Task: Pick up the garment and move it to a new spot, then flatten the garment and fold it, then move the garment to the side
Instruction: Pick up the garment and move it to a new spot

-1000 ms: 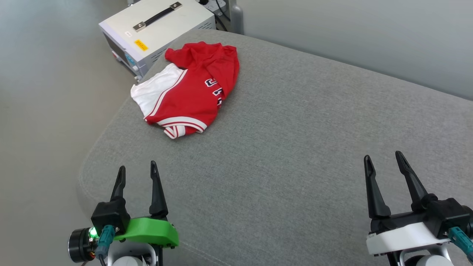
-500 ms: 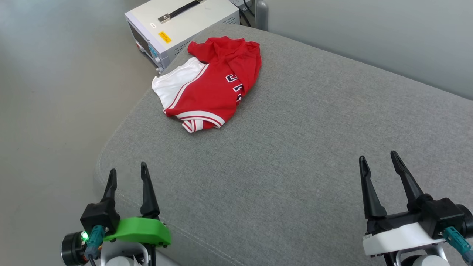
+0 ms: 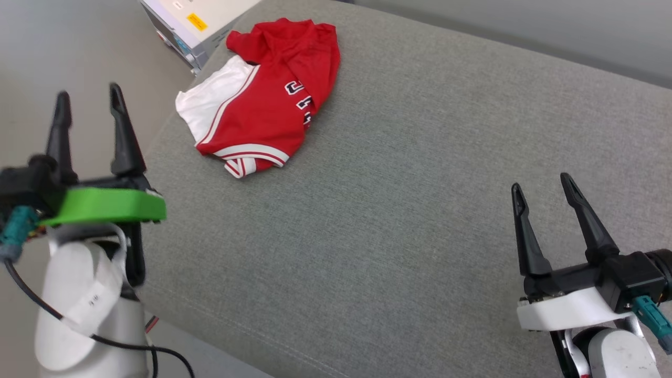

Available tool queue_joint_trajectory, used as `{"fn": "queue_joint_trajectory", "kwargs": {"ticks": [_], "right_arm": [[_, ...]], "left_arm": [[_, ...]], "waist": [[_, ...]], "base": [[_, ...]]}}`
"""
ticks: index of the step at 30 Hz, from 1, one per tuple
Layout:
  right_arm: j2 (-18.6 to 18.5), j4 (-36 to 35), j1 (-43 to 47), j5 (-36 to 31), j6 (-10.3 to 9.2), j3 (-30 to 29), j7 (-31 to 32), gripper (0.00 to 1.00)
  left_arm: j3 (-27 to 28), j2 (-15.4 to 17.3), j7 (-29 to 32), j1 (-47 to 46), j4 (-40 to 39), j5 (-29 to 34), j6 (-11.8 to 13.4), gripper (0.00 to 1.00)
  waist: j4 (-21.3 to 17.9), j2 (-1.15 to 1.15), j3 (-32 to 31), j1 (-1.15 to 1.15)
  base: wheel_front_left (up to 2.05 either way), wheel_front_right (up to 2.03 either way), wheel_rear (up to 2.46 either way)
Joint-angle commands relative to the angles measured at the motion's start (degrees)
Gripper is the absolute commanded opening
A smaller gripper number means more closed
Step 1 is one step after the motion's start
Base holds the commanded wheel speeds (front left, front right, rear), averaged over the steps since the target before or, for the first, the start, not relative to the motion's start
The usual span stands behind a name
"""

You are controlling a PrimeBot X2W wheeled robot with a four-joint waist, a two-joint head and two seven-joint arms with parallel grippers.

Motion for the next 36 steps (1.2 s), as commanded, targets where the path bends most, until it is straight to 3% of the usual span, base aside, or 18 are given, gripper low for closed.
{"fn": "queue_joint_trajectory", "kwargs": {"ticks": [1, 8, 12, 19, 23, 29, 31, 36], "right_arm": [[-0.18, -0.63, -1.52, -0.74, -0.04, -0.06, -0.52, 1.0], [-0.18, -1.9, -4.09, -1.79, -0.04, 0.02, -0.52, 1.0], [-0.18, -2.61, -5.12, -2.3, -0.04, 0.06, -0.52, 1.0], [-0.7, -3.64, -7.29, -2.67, -0.04, 0.42, -0.52, 1.0], [-1.04, -4.08, -9.07, -2.55, -0.04, 0.47, -0.52, 1.0], [-1.06, -4.51, -10.22, -2.27, -0.04, 0.55, -0.52, 1.0], [-1.09, -4.61, -10.52, -2.15, -0.04, 0.77, -0.52, 1.0], [-1.17, -4.77, -11.7, -2.03, -0.04, 1.25, -0.52, 1.0]], "left_arm": [[0.44, 1.56, -0.33, -3.49, 0.83, 0.15, -0.93, 1.0], [-2.11, 8.2, -0.32, -17.07, 9.47, -3.85, -2.91, 1.0], [-9.25, 12.96, 3.44, -25.61, 15.88, -9.17, -3.02, 1.0], [-22.04, 20.43, 17.84, -36.48, 22.17, -21.19, -3.04, 1.0], [-30.22, 24.66, 33.77, -41.3, 25.13, -30.31, -3.05, 1.0], [-37.21, 28.79, 51.04, -43.44, 25.32, -39.49, -3.05, 1.0], [-38.47, 29.29, 55.41, -43.34, 24.77, -42.99, -3.05, 1.0], [-41.94, 30.2, 58.33, -42.93, 25.24, -43.98, -3.05, 1.0]], "waist": [[-3.78, 0.23, 4.52, 0.0], [-6.81, 0.23, 9.18, 0.0], [-7.81, 0.23, 11.2, 0.0], [-9.05, 0.23, 14.59, 0.0], [-10.12, 0.23, 16.97, 0.0], [-11.41, 0.23, 19.33, 0.0], [-11.76, 0.23, 20.11, 0.0], [-12.55, 0.23, 22.08, 0.0]], "base": [[0.0, 0.0, 0.0], [0.0, 0.0, 0.0], [0.0, 0.0, 0.0], [0.0, 0.0, 0.0], [0.0, 0.0, 0.0], [0.0, 0.0, 0.0], [0.0, 0.0, 0.0], [0.0, 0.0, 0.0]]}}
